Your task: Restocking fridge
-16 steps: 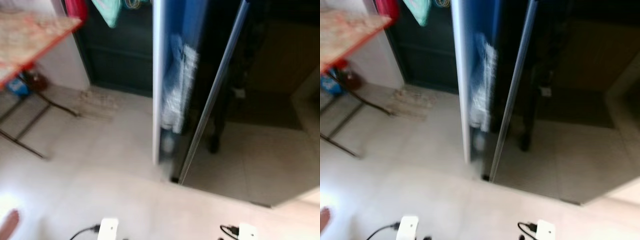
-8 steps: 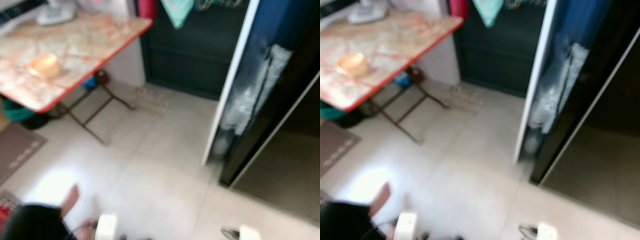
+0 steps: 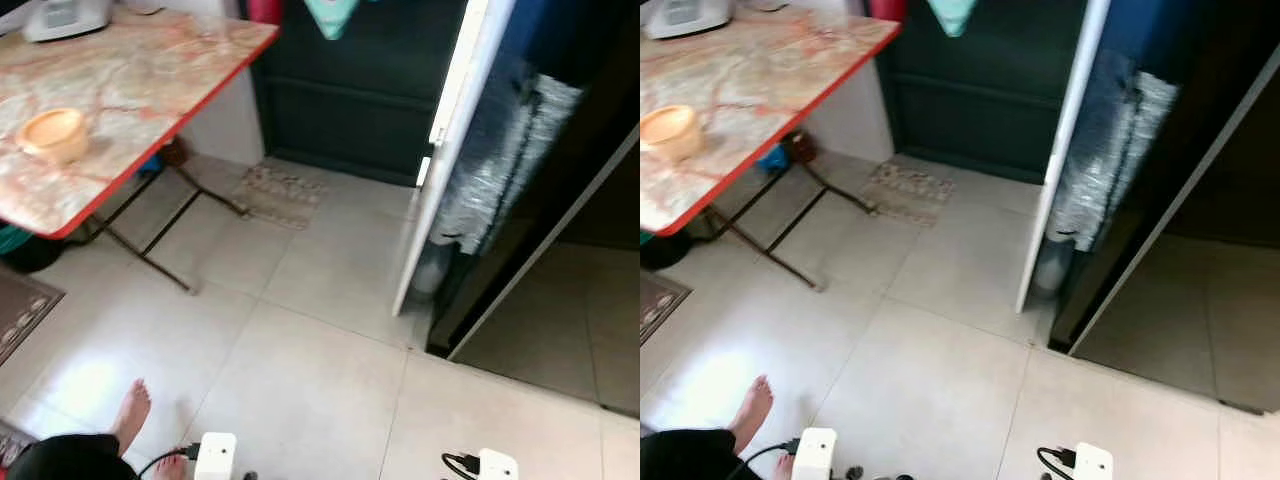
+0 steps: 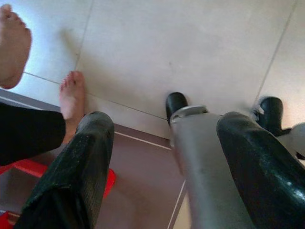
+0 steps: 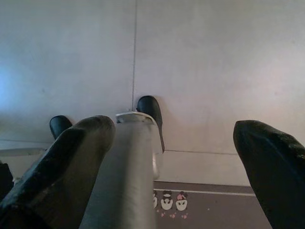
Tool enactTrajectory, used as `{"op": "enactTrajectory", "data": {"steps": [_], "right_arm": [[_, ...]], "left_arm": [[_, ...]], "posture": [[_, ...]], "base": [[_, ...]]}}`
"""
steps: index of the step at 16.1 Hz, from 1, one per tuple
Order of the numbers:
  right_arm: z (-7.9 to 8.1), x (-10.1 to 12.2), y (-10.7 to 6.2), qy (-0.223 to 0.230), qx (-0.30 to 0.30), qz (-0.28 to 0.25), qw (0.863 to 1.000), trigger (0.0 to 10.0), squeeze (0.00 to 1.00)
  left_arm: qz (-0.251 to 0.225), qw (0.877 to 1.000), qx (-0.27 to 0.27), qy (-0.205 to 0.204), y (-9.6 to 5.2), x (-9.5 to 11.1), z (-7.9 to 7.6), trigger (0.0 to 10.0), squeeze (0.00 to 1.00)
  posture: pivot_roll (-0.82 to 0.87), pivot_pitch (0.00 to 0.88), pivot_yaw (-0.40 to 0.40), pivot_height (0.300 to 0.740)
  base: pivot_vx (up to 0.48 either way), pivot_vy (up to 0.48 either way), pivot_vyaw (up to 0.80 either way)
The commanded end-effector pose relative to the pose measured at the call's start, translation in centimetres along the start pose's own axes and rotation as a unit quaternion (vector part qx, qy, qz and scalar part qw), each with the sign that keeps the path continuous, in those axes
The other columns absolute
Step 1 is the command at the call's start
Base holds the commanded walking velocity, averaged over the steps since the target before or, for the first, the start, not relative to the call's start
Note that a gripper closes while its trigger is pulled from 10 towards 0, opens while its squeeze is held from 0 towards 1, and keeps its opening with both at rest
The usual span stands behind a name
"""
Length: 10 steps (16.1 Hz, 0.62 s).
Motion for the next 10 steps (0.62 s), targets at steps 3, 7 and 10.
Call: {"op": "enactTrajectory", "data": {"steps": [3,7,10], "right_arm": [[0.22,-0.77,-0.11,-0.005,0.006,0.009,1.000,10.0,0.00],[0.64,-0.63,-0.11,-0.021,0.018,0.004,1.000,10.0,0.00],[0.79,-0.48,-0.10,-0.020,0.024,0.000,1.000,10.0,0.00]], "left_arm": [[0.024,1.000,0.009,0.008,-0.36,-1.57,0.63,10.0,0.00],[0.023,1.000,0.007,0.009,-0.37,-1.58,0.56,10.0,0.00],[0.021,1.000,0.006,0.007,-0.37,-1.56,0.55,10.0,0.00]], "posture": [[0.01,0.160,0.023,0.740],[0.01,0.147,0.022,0.740],[0.01,0.158,0.019,0.740]], "base": [[0.278,0.000,0.00],[0.303,0.000,0.00],[0.304,0.000,0.31]]}}
Point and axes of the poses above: a point about 5 cm out from each wrist's last joint towards the gripper, its own y axis pointing out of the wrist towards the gripper, its own x axis along the axis of the wrist's last joint, z = x × y, the point moved 4 cm from there along y, pointing out of the wrist towards the gripper, and after that the axes turned 11 degrees about -y, right-handed, at the moved point
